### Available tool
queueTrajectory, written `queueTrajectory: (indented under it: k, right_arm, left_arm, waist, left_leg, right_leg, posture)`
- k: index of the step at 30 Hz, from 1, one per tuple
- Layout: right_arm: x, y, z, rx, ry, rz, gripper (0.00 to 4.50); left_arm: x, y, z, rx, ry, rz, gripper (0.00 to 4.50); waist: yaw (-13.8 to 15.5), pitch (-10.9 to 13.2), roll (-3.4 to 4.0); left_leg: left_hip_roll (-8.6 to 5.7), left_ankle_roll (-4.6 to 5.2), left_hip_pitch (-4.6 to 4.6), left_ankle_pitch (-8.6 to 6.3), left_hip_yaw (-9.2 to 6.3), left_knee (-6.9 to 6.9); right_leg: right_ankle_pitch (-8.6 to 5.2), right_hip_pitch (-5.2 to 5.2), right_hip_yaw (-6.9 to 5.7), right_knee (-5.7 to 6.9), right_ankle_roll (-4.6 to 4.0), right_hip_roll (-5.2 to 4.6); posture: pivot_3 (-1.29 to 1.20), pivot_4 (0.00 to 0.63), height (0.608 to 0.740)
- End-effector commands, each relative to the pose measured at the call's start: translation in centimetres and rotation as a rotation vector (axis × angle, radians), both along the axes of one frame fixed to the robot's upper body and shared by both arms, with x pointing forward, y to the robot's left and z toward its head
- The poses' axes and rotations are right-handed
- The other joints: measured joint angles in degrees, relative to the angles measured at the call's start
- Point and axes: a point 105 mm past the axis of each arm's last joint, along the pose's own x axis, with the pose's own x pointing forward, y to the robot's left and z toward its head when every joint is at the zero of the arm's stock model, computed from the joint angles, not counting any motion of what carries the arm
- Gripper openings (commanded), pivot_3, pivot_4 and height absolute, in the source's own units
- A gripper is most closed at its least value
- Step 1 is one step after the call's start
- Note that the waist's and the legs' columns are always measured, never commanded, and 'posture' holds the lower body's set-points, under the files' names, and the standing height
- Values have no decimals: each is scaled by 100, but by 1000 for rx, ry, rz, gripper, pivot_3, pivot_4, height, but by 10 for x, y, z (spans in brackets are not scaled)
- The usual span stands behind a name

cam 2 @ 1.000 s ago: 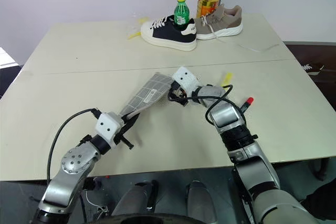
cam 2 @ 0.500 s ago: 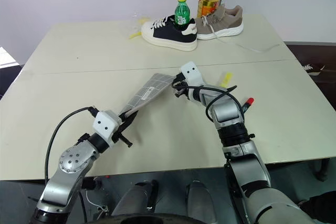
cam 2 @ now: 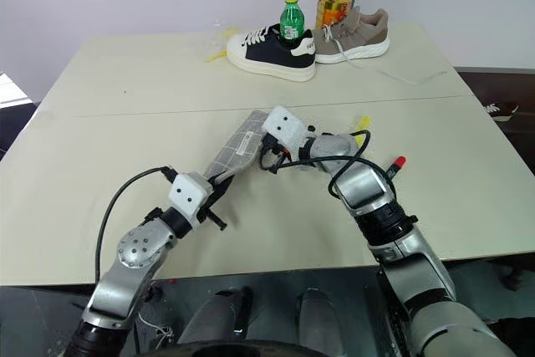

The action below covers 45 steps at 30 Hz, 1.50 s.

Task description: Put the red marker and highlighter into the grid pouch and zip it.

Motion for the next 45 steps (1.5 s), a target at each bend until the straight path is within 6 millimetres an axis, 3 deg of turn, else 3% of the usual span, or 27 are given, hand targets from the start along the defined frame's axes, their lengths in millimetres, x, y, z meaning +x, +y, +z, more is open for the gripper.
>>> queueTrajectory:
  k: [1, 8, 13, 17, 28, 38, 45]
  right_arm:
    - [-22, 18, 12, -14, -50, 164, 69]
    - [-48, 20, 14, -79, -57, 331, 69]
    - [-51, 19, 13, -106, -66, 348, 69]
    - [-35, 10, 10, -115, -77, 253, 69]
    - [-3, -5, 9, -78, -80, 110, 69]
    - [-16, 15, 6, -59, -72, 194, 69]
    - [-15, 8, 11, -74, -89, 178, 69]
  left_arm:
    - [5, -11, 6, -1, -29, -17, 0]
    - [19, -22, 9, -56, -30, -21, 0]
    - [24, -37, 21, -113, -67, -72, 0]
    - [17, -46, 45, -230, -98, -139, 0]
    - [9, -22, 53, -229, -101, -94, 0]
    - [24, -31, 35, -84, -83, -84, 0]
    - [24, -26, 25, -93, -51, -88, 0]
  waist:
    - [-1, 0, 0]
    - [7, 0, -6]
    - [9, 0, -7]
    - [3, 0, -8]
    - [6, 1, -9]
    - [3, 0, -10]
    - [-1, 0, -9]
  left_leg:
    - [0, 0, 0, 0, 0, 0]
    - [0, 0, -2, 0, 0, 2]
    - [0, 0, -3, 0, -1, 4]
    - [0, 0, -4, 0, 0, 6]
    - [0, -1, -4, 0, 0, 7]
    - [-1, -1, -3, 1, -1, 9]
    - [-1, -1, -4, 1, -1, 8]
  right_leg:
    - [0, 0, -1, 0, 0, 0]
    - [1, 0, -5, 0, 3, 0]
    - [1, 0, -6, 0, 3, 1]
    - [2, -1, -6, 0, 4, 1]
    - [1, 1, -5, 0, 2, 1]
    - [2, 2, -5, 2, 3, 3]
    - [3, 0, -5, 2, 4, 3]
  posture:
    - [0, 150, 734]
    - [0, 150, 734]
    - [0, 150, 734]
    - [0, 150, 734]
    - [0, 150, 734]
    - [0, 150, 734]
    - [0, 150, 734]
